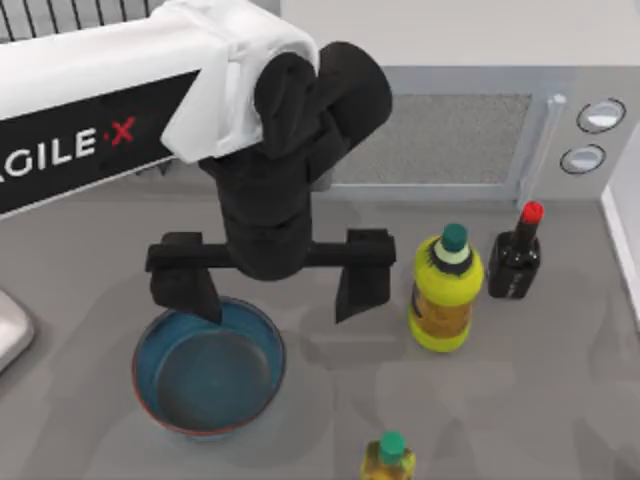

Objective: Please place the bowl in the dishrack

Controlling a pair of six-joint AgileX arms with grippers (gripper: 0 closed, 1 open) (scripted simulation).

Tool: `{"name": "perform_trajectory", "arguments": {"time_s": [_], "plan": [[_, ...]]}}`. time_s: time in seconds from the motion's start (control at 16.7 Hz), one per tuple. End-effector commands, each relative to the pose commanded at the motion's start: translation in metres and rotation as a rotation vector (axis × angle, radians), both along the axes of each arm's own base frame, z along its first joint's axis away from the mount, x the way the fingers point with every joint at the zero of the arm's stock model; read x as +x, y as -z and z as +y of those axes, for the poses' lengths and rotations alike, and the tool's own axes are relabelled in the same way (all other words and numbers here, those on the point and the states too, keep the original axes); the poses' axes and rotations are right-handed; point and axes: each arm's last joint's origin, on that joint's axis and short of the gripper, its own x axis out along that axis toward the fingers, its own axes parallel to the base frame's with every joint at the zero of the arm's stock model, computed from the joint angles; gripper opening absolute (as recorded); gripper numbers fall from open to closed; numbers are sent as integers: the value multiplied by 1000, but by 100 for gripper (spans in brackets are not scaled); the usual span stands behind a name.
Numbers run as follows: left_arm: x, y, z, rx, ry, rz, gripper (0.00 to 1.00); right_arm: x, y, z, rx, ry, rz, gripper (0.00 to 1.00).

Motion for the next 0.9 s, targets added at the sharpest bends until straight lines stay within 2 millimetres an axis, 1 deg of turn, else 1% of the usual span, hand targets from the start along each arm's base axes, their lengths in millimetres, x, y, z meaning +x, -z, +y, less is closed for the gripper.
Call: {"name": "perform_trajectory", "arguments": {"time_s": [0.3,0.42,0.54,0.78,0.9], "plan": [[1,1,0,4,-3,5,100,0,0,0,0,0,0,100],[1,7,-1,7,-1,8,100,0,0,0,0,0,0,100],[2,23,-2,10,1,11,100,0,0,0,0,0,0,100],[4,73,-5,-4,0,-4,100,0,0,0,0,0,0,100],[2,93,-3,1,0,1,100,0,0,0,0,0,0,100]]}}
